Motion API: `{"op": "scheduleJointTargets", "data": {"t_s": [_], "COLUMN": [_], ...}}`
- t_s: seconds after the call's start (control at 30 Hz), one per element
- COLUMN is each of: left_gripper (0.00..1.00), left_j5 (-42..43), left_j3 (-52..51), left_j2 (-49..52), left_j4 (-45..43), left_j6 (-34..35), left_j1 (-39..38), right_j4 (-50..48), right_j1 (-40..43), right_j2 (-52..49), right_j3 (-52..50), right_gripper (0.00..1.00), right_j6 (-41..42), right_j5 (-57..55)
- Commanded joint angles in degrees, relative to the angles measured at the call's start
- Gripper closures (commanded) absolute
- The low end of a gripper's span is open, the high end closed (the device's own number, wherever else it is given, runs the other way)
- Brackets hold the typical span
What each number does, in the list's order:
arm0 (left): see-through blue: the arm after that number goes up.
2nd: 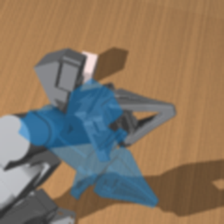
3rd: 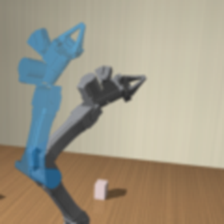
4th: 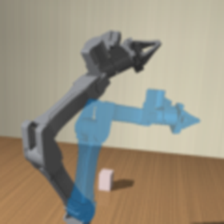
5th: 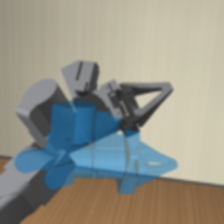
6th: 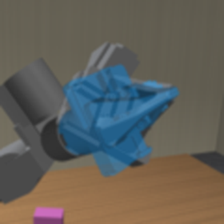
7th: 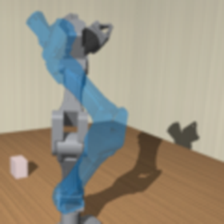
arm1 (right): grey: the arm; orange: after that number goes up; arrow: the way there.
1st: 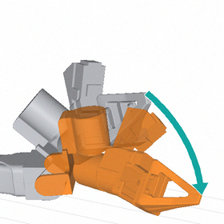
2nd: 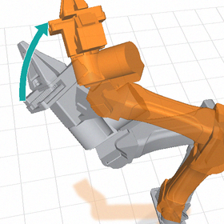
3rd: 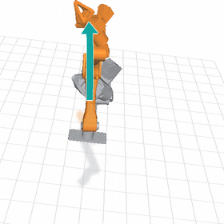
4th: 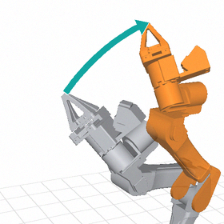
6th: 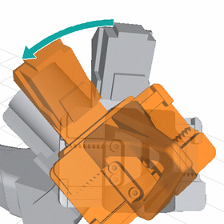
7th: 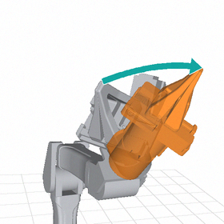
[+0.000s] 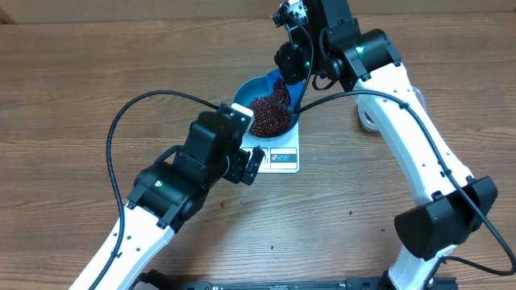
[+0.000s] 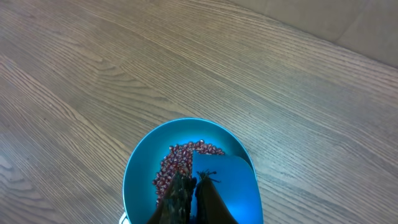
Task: Scoop item into bowl and weigh 150g on scale
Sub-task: 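Tilt the blue scoop with the right gripper to pour beans into bowl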
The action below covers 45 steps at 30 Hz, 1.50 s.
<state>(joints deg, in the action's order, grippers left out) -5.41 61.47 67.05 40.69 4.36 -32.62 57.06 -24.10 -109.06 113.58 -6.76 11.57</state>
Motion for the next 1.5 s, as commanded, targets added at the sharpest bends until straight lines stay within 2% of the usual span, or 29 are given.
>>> {"op": "scheduleJointTargets", "data": {"t_s": [0.0,1.0,1.3,1.47], "left_gripper": [0.0,0.0,0.0,0.0], "left_j5": [-0.55,-0.55,-0.57,-0.57], "left_j3": [-0.35,-0.35,-0.35,-0.35], "left_j2": [0.46,0.46,0.46,0.46], "left_j4": [-0.2,-0.2,-0.22,-0.2], "left_j6": [0.37,0.37,0.37,0.37], "left_j1": [-0.02,-0.02,-0.02,-0.02], "right_j4": [-0.55,-1.73,-1.77,-1.7], "right_j1": [-0.17,-0.28,-0.33,-0.33], "right_j2": [2.21,2.21,2.21,2.21], "right_j3": [1.9,1.9,1.9,1.9], "right_gripper": [0.96,0.96,0.96,0.96], "right_j6": [-1.73,-7.58,-12.13,-17.25], "right_j5": [-0.61,-0.35,2.23,6.01]}}
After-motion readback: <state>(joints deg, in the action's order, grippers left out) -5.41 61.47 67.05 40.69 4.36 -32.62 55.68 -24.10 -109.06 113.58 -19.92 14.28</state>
